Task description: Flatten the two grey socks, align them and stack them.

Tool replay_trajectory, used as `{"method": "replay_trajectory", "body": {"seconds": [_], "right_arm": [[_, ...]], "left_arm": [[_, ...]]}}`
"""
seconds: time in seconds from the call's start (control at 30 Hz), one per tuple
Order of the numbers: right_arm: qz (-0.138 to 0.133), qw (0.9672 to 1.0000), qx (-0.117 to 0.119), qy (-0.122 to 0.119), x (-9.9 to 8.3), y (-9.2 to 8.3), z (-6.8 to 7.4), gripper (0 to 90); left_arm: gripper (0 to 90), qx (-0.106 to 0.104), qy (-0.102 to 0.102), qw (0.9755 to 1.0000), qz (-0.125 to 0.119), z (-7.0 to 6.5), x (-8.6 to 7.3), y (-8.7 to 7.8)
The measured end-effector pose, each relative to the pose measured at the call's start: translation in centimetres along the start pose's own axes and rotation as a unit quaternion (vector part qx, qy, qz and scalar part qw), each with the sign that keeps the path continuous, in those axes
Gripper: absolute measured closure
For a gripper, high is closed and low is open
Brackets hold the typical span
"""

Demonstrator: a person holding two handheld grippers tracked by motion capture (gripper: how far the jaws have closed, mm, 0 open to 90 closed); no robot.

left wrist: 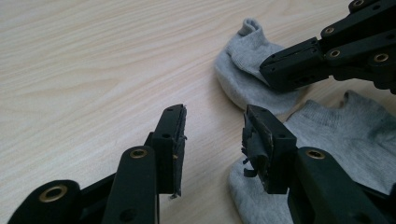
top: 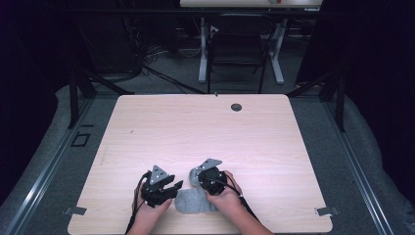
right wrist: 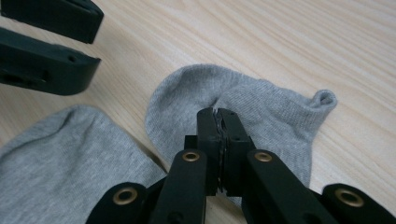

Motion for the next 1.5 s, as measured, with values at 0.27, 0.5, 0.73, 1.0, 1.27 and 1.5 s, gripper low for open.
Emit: {"method": "replay_trajectory", "body": {"seconds": [0.27, 0.5, 0.73, 1.0, 1.27, 1.5], "right_arm": [[-0.037, 0.999, 0.006, 0.024, 1.2, -1.7, -0.7, 88.9], [-0.045, 0.9986, 0.004, 0.026, 1.4, -2.3, -1.2, 88.9], [-0.062, 0.9974, 0.006, 0.038, 1.6, -3.0, -1.5, 88.9], [-0.074, 0.9963, 0.008, 0.043, 1.5, -3.7, -2.2, 88.8], [-0.083, 0.9953, 0.02, 0.046, 1.3, -4.4, -3.2, 88.8], [-0.081, 0.995, 0.019, 0.055, 0.2, -4.7, -4.3, 88.8]], "left_arm": [[58.6, -0.001, 0.001, 1.0, -0.004, -0.5, 1.2, 0.7], [58.6, -0.007, 0.001, 1.0, -0.002, -1.2, 2.0, 2.0], [58.6, -0.005, -0.001, 0.9999, 0.01, -1.8, 2.1, 3.4], [71.8, 0.007, 0.003, 0.9993, 0.037, -1.5, 1.3, 4.6], [86.6, 0.023, 0.002, 0.999, 0.037, -0.4, 1.2, 4.3], [87.1, 0.034, -0.006, 0.9986, 0.039, 1.0, 1.0, 3.9]]}}
Point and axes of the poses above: each handheld gripper's, and its own axes: y roughly forward along the jaws, x roughly out of its top, z roughly to its left, the point moved 10 cm from there along y, roughly forward along the jaws, and after that the axes turned 1 degree about x, right-handed, at the moved point
